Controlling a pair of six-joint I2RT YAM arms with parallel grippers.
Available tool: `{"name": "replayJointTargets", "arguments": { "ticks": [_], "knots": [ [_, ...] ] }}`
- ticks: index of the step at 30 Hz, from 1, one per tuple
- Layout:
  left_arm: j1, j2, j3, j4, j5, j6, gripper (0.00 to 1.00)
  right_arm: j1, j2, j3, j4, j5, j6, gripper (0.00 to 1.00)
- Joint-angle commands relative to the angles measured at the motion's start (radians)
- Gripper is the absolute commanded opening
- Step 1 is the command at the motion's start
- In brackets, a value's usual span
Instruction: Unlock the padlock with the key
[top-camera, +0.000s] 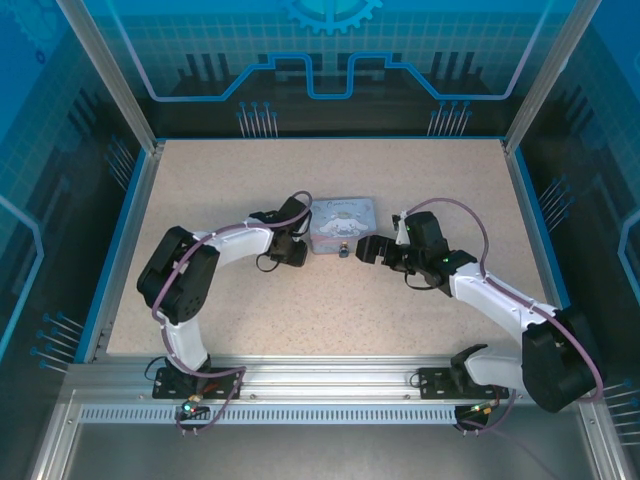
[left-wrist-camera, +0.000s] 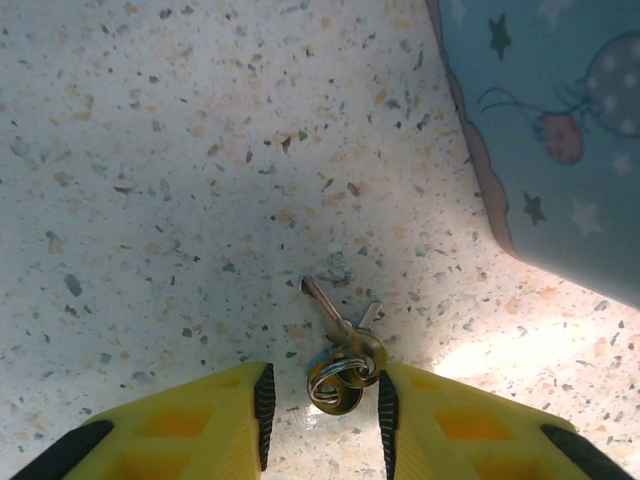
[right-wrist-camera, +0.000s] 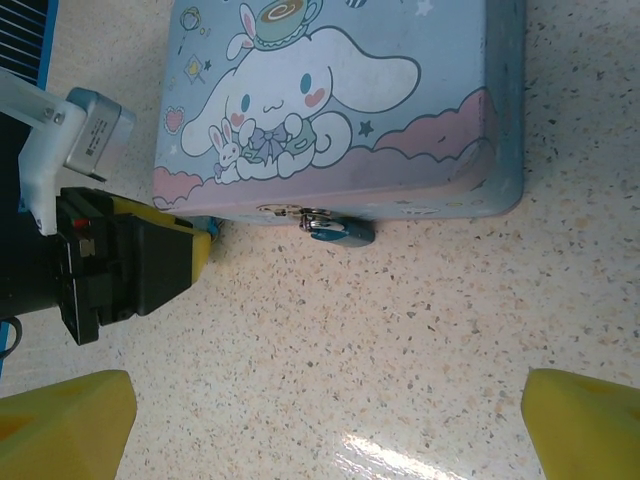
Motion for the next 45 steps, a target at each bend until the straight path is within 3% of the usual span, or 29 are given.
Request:
{"name": "replayJointTargets", "arguments": {
  "ticks": [1, 10, 24, 34, 45],
  "knots": [
    [-0.008, 0.027, -0.013, 0.006, 0.006, -0.014, 0.35, -0.016, -0.023, -0.015, -0.013, 0.013, 0.010, 1.00],
    [-0.008, 0.038, -0.012, 0.018, -0.001, -0.016, 0.33, -0.029, -0.039, -0.030, -0.018, 0.006, 0.008, 1.00],
    [-0.009, -0.015, -0.047, 0.041, -0.022, -0.028, 0.02, -0.042, -0.056, -0.033, -0.025, -0.005, 0.002, 1.00],
    [-0.008, -0.246, -0.109, 0.044, -0.014, -0.031, 0.00, -0.042, -0.058, -0.006, -0.028, -0.046, 0.016, 1.00],
    [-0.046, -0.576, -0.315, 0.315, 0.110, -0.048, 0.00, -0.041, -0.041, 0.026, 0.143, -0.212, 0.216, 1.00]
  ]
}}
